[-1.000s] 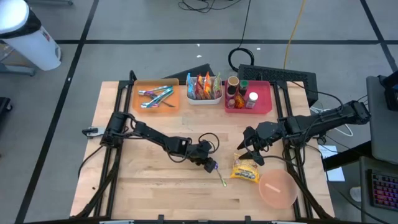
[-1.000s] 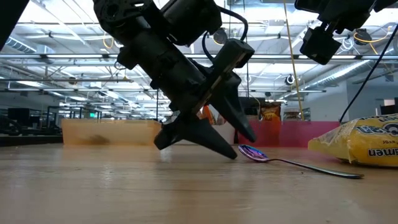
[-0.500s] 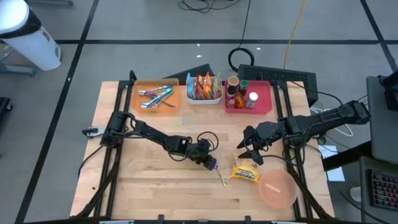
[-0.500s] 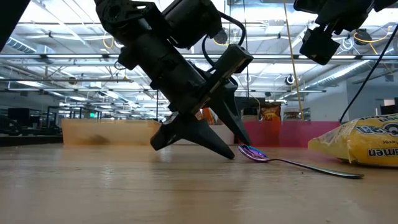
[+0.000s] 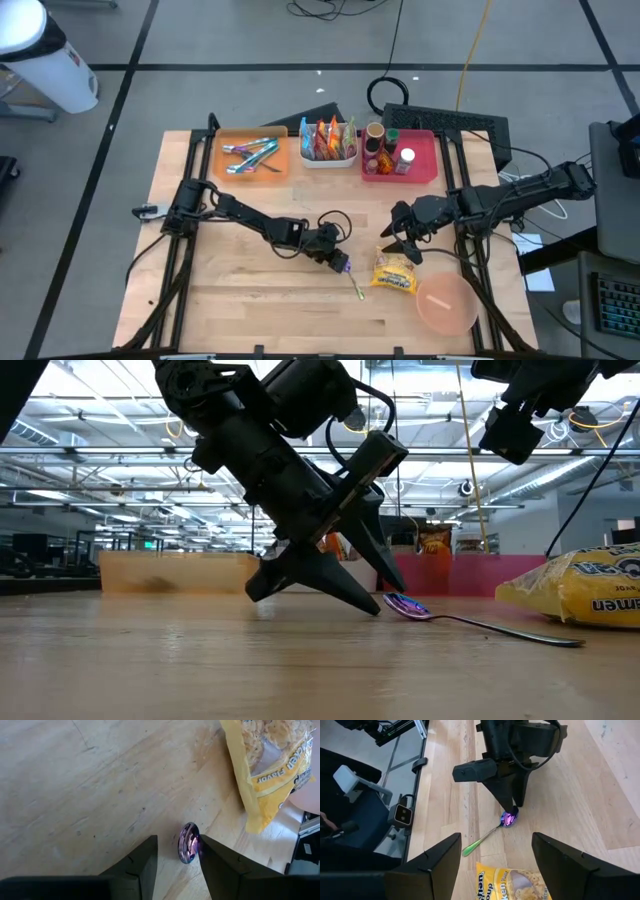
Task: Pick & Place Food Item
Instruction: Put the violet and green spoon into the orange bin
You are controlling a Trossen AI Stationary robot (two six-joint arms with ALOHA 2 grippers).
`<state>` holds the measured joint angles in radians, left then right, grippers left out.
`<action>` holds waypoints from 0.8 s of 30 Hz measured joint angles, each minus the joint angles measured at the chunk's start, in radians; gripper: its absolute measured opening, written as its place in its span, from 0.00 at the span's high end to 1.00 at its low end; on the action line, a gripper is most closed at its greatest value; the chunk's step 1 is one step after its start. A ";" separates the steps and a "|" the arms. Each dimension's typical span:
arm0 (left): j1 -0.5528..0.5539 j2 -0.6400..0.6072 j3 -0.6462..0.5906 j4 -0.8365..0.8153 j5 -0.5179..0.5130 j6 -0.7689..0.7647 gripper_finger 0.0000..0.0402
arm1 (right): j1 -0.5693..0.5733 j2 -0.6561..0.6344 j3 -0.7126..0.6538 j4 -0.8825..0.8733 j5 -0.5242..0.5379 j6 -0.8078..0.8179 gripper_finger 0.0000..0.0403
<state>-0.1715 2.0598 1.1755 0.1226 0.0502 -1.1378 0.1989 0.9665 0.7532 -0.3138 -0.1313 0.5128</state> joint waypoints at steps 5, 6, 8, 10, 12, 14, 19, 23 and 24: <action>0.000 0.000 0.000 0.000 0.001 0.000 0.64 | 0.000 0.000 0.000 0.000 0.000 0.000 0.42; 0.000 0.002 0.000 0.001 0.001 -0.002 0.64 | 0.000 0.000 0.000 0.000 0.000 0.000 0.42; 0.000 0.009 0.000 0.005 0.003 -0.020 0.64 | 0.000 0.000 0.000 0.000 0.000 0.000 0.42; 0.001 0.019 0.001 0.009 0.020 -0.034 0.64 | 0.000 0.000 0.000 0.000 0.000 0.001 0.42; 0.001 0.028 0.002 0.013 0.039 -0.047 0.66 | 0.000 0.000 0.000 0.001 0.000 0.007 0.42; 0.001 0.038 0.003 0.016 0.058 -0.051 0.69 | 0.000 0.000 0.000 0.002 0.000 0.011 0.42; 0.001 0.040 0.005 0.008 0.062 -0.050 0.85 | 0.000 0.000 0.000 0.003 0.000 0.018 0.43; 0.019 0.041 0.004 0.007 0.095 -0.046 0.98 | 0.000 0.000 0.000 0.003 0.000 0.019 0.43; 0.025 0.039 0.004 0.007 0.111 -0.046 0.97 | 0.000 0.000 0.000 0.003 0.000 0.019 0.43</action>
<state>-0.1461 2.0990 1.1793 0.1297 0.1611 -1.1833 0.1989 0.9668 0.7536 -0.3107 -0.1310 0.5316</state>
